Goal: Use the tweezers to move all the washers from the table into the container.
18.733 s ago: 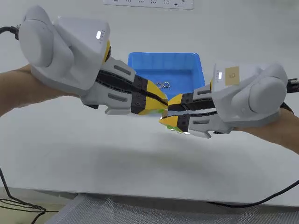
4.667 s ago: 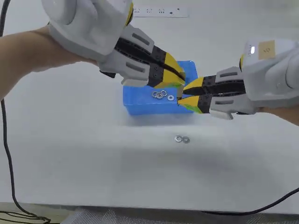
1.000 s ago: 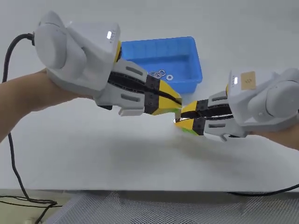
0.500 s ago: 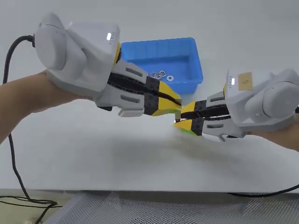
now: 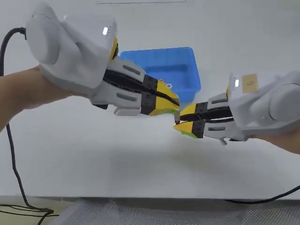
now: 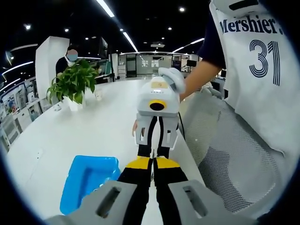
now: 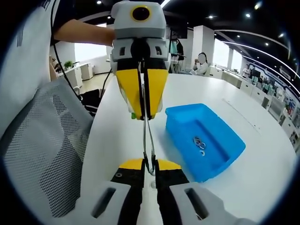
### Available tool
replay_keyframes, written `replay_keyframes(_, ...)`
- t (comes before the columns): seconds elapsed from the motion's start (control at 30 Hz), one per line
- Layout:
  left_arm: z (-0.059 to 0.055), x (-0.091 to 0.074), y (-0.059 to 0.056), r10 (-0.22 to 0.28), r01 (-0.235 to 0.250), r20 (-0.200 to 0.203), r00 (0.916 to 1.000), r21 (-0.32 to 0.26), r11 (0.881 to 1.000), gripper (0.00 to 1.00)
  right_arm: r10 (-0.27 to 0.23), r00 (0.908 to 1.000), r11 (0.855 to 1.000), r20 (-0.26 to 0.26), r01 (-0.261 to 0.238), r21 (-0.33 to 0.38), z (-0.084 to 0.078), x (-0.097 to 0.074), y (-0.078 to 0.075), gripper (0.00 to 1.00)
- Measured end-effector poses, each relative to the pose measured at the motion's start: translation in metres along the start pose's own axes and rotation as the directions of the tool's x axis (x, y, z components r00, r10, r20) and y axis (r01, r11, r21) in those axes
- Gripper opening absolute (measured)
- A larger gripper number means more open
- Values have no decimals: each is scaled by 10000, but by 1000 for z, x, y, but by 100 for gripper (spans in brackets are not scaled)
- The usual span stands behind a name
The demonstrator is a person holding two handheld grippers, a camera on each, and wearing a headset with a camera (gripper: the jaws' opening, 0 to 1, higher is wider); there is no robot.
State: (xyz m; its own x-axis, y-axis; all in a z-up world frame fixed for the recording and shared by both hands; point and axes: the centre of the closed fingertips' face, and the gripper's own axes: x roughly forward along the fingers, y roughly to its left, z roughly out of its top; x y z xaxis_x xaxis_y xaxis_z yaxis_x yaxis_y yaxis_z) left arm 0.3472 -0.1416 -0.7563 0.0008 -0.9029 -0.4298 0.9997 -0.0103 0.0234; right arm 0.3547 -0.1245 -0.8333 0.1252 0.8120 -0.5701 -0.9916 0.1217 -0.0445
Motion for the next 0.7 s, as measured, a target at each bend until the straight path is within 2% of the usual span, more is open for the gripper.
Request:
replay_keyframes(0.2, 21, -18, 13, 260, -263, 45, 9997, 594, 9979, 5, -466, 9986, 9986, 236, 472, -254, 24, -16, -17, 9)
replay_keyframes(0.3, 32, -26, 19, 391, -407, 204, 9990, 854, 9955, 5, -687, 9966, 9970, 456, 702, -335, 37, -22, -26, 10)
replay_keyframes(0.4, 39, -30, 24, 453, -474, 219, 9987, 1102, 9928, 5, -870, 9950, 9944, 487, 898, -563, 45, -25, -34, 10)
replay_keyframes(0.57, 46, -38, 37, 535, -550, 138, 9985, 1531, 9867, 5, -1133, 9916, 9901, 624, 1179, -764, 57, -25, -48, 10)
replay_keyframes(0.7, 45, -40, 47, 571, -562, 3, 9984, 1750, 9830, 5, -1275, 9894, 9875, 693, 1332, -848, 61, -19, -62, 10)
